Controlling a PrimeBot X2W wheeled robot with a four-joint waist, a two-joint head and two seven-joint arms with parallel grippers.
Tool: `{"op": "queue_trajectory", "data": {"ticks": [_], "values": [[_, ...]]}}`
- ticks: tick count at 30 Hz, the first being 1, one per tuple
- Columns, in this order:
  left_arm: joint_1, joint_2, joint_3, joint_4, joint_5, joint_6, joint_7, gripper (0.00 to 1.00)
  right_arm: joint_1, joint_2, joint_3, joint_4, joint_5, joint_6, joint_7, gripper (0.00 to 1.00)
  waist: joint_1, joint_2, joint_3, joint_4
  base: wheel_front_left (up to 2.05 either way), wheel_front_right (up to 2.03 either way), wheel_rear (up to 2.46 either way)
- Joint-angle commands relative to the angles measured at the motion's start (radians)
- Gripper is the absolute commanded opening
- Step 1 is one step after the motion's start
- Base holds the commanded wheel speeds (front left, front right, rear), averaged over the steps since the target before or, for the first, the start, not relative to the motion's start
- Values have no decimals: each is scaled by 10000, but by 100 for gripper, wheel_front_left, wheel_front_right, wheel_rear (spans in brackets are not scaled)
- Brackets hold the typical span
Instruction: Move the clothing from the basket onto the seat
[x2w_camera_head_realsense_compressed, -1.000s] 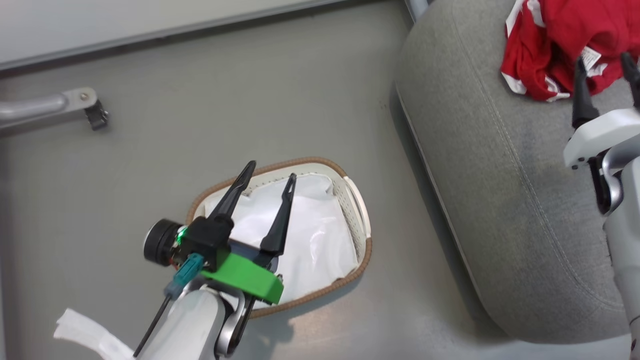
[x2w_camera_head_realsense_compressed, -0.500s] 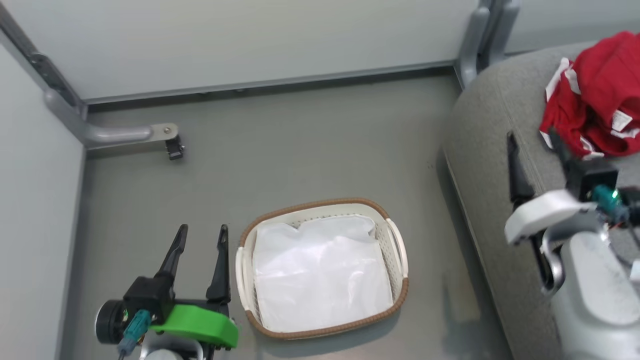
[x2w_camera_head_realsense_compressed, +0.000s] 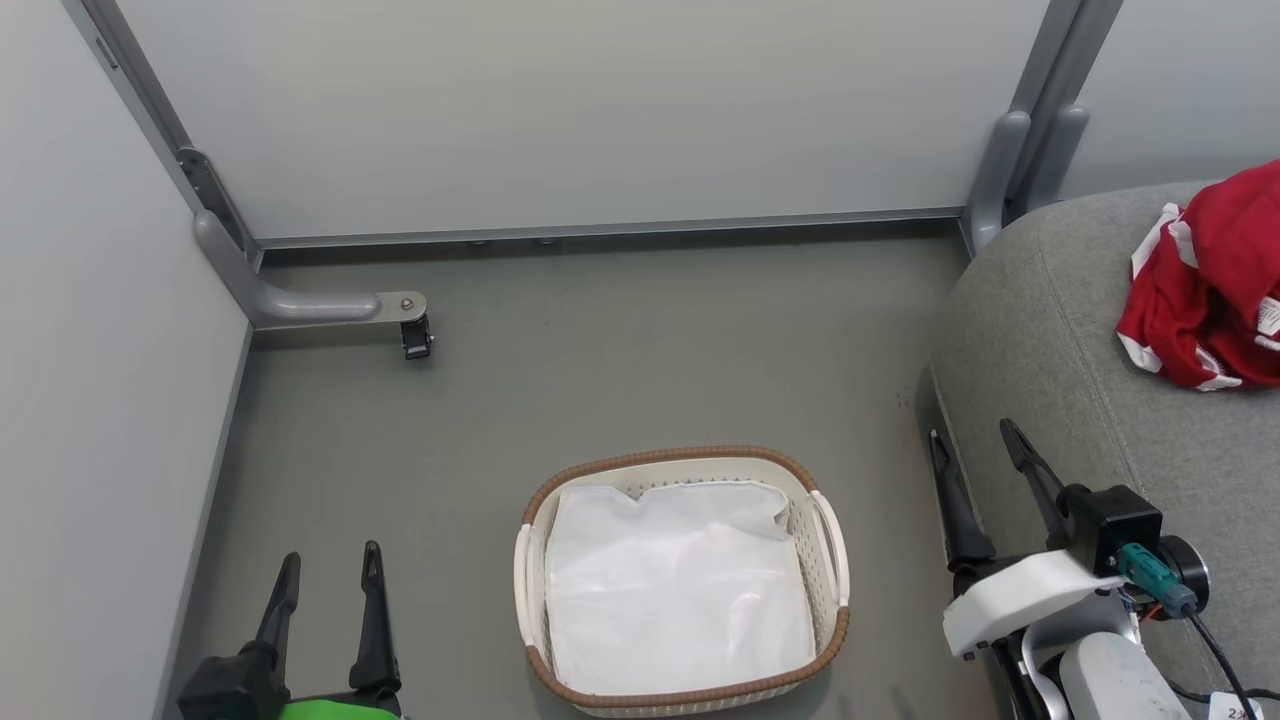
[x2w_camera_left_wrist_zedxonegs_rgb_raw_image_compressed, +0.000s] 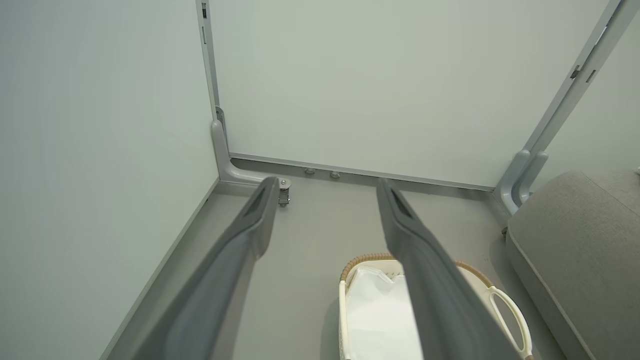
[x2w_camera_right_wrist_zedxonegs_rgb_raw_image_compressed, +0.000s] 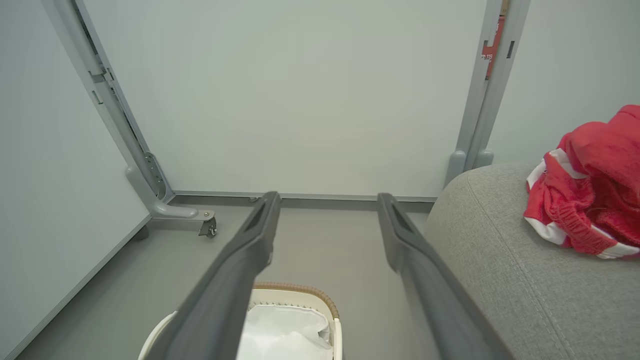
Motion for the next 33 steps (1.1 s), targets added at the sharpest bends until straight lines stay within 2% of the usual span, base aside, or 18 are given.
{"op": "queue_trajectory", "data": {"ticks": [1,19,33], "values": [[155,-49,85,-61,99,-66,-4,100,172,-48,58,-96,48,-14,-47,100,1,0,6,-13,0,0,0],[-115,-161,436,59,312,-229,-4,100,160,-43,355,23,80,-14,-48,100,1,0,202,-31,0,0,0],[-210,-163,298,232,114,-82,-4,100,144,-42,501,98,140,-14,-48,100,1,0,221,-34,0,0,0]]}}
